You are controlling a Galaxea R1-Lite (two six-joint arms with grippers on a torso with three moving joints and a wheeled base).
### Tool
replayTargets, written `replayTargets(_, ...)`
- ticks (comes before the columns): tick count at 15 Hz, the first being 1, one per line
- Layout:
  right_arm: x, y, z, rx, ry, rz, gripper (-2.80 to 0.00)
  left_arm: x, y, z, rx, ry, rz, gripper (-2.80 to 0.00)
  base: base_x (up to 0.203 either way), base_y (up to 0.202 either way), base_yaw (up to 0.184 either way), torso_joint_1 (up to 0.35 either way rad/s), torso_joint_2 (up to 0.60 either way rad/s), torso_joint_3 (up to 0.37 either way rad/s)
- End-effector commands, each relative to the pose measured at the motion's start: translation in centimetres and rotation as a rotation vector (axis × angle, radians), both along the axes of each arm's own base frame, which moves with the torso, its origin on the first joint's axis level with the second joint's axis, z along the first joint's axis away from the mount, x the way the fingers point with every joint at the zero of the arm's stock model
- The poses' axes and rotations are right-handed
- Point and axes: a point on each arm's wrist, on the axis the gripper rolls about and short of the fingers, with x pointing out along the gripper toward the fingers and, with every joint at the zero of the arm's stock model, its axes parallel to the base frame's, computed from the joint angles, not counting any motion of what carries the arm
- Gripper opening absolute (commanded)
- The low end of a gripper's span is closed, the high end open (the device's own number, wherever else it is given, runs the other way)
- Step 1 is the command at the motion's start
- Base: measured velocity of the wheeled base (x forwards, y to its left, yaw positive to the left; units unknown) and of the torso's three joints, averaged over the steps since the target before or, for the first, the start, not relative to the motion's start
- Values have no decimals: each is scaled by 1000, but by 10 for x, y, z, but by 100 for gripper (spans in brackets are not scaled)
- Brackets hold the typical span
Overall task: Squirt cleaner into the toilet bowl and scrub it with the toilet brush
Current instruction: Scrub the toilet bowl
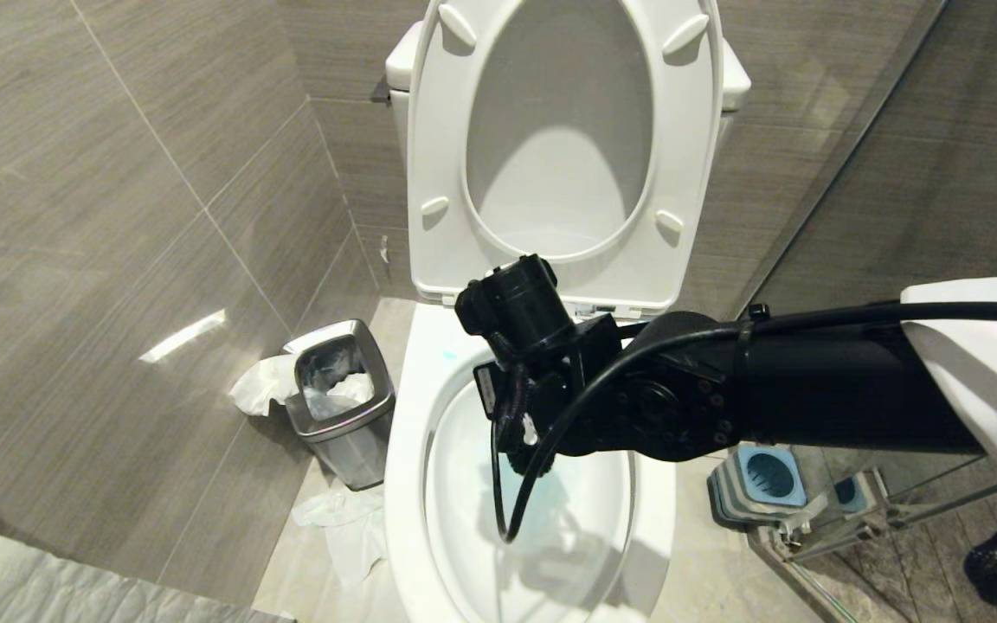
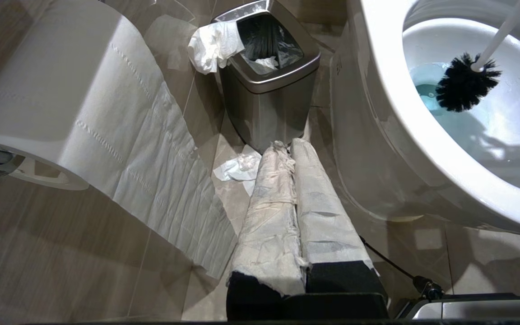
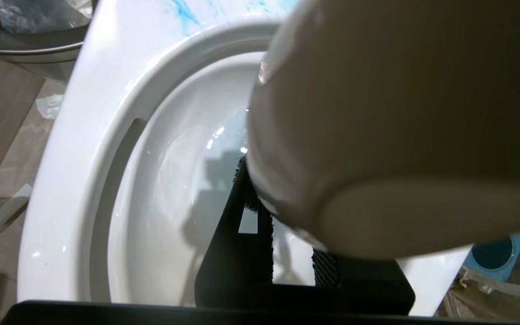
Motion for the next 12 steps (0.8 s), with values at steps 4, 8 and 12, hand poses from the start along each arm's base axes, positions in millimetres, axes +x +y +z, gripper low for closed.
replayTargets(4, 35, 2, -36, -29, 36, -52, -280, 0, 0, 0, 0, 2, 0, -280, 0, 0, 0, 0, 0, 0)
replayTargets(8, 72, 19, -93, -35, 52, -82, -280, 0, 0, 0, 0, 2, 0, -280, 0, 0, 0, 0, 0, 0)
replayTargets(12, 66, 12, -29, 57, -46, -65, -280, 0, 0, 0, 0, 2, 0, -280, 0, 0, 0, 0, 0, 0)
